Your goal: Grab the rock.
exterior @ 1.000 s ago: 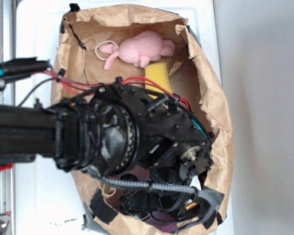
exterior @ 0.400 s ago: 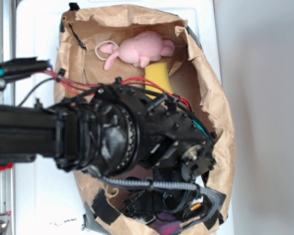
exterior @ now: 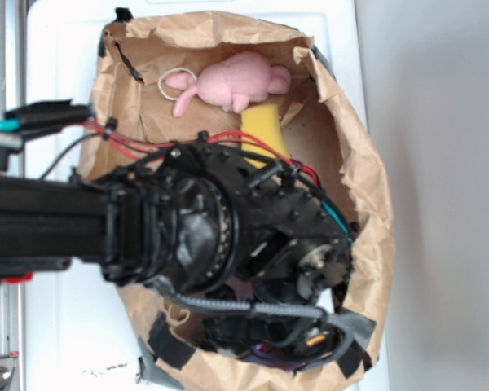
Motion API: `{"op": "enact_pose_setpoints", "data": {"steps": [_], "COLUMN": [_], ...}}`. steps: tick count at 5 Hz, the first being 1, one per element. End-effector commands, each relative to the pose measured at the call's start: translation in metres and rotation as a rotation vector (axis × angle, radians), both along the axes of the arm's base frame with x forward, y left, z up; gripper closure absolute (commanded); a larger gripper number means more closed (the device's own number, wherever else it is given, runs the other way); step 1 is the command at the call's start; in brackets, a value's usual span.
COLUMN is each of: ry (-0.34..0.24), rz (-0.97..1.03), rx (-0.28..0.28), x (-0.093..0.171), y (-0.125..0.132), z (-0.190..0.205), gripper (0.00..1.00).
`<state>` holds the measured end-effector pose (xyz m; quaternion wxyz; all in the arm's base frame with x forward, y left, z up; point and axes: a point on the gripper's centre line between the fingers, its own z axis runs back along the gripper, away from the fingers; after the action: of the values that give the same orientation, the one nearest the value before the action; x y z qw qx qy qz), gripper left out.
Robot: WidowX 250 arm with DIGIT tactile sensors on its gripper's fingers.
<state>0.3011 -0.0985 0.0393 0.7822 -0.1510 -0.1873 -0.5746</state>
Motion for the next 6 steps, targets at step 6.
{"op": "enact_pose_setpoints", "data": {"steps": [6], "ry": [-0.149], "rz": [0.417], "rx": [-0.007], "x": [-0.005], "y": [0.093], "z": [0.086], "gripper": [1.0]}}
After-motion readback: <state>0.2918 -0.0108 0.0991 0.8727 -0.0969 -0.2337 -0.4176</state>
